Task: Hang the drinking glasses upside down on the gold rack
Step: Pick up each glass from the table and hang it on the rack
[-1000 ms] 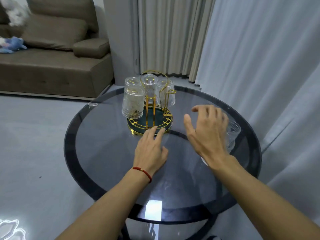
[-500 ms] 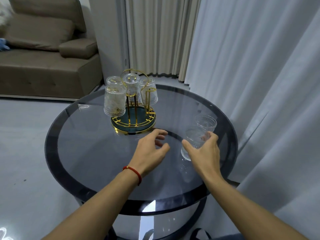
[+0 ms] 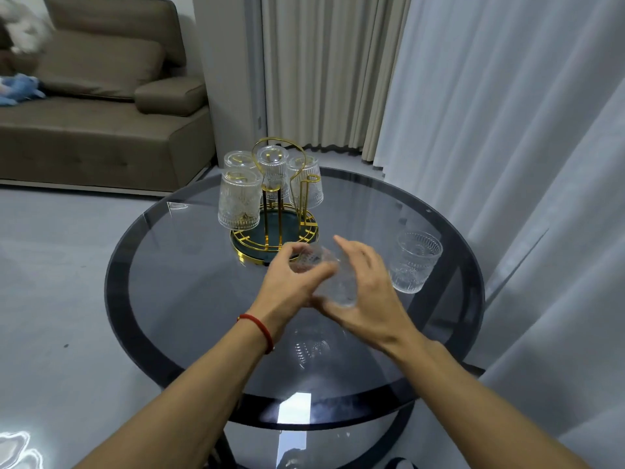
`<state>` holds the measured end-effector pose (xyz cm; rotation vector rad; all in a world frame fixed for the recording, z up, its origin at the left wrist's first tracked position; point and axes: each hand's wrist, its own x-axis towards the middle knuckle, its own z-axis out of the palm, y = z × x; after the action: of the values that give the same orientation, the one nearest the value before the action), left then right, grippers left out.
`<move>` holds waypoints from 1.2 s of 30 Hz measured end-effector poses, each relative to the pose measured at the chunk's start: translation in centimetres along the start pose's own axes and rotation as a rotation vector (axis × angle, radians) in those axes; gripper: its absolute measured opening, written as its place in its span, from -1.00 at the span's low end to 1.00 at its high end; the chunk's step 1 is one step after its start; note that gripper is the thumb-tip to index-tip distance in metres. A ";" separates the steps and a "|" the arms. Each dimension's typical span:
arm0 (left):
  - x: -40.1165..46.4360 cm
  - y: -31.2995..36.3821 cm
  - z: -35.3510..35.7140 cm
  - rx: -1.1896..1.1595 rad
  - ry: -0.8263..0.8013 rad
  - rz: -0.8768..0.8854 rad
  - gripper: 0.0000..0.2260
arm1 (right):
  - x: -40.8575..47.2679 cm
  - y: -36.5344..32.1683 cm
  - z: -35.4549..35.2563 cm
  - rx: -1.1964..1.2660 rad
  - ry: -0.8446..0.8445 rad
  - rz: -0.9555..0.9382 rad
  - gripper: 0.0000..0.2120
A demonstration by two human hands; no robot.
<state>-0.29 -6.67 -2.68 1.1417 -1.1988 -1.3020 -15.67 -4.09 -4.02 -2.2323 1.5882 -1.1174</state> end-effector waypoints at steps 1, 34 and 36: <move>0.2 0.2 -0.3 -0.091 0.009 -0.043 -0.57 | 0.2 0.2 -0.1 0.083 0.001 0.078 -0.18; 5.5 -7.9 -5.1 1.191 0.103 0.261 -0.32 | 17.9 -1.9 -1.3 -0.255 0.176 0.223 -0.30; 5.5 -7.9 -5.1 1.175 0.102 0.264 -0.32 | 18.1 -2.1 -0.5 -0.299 0.152 0.210 -0.31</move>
<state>3.94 -12.29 -11.02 1.7133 -2.0237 -0.2323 -11.87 -18.91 5.96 -2.1242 2.1216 -1.0735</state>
